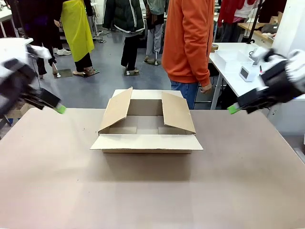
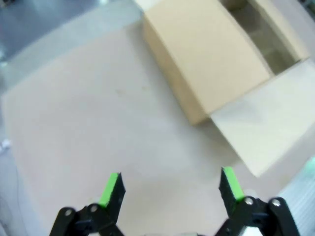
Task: Pack the gift set into the box.
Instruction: Place both hands on the side flaps of the Package Box and spread them outward.
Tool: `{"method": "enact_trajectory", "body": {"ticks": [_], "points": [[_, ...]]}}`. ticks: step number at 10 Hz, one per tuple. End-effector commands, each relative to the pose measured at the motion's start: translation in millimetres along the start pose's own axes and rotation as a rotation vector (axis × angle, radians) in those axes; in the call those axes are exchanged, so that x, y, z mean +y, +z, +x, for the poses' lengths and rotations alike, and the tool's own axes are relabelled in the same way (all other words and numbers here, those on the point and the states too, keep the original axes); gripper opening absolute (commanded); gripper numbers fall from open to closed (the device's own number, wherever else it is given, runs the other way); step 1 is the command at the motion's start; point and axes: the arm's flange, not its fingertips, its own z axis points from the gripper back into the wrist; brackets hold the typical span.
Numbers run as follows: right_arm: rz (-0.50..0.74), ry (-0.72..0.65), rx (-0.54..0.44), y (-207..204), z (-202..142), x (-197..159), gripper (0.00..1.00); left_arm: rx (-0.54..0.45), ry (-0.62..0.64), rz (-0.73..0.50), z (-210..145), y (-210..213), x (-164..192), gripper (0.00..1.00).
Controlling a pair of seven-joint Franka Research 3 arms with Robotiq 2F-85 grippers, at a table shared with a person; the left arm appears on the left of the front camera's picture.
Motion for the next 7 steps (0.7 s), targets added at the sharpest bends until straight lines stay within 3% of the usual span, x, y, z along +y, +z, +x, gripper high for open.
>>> {"method": "enact_trajectory", "body": {"ticks": [1,3,4,6,7], "points": [[0.244,-0.284,-0.108,64,-35,-60,1.0,-0.09,0.194,-0.289,-60,55,50,1.0],[0.506,-0.538,-0.345,111,-88,-139,1.0,-0.349,0.381,-0.71,-121,96,137,1.0],[0.57,-0.655,-0.441,119,-114,-174,1.0,-0.446,0.529,-0.808,-154,96,173,1.0],[0.577,-0.843,-0.544,111,-147,-226,1.0,-0.679,0.797,-0.85,-205,85,213,1.0],[0.256,-0.892,-0.632,100,-154,-232,1.0,-0.402,0.429,-0.649,-177,110,169,1.0]]}}
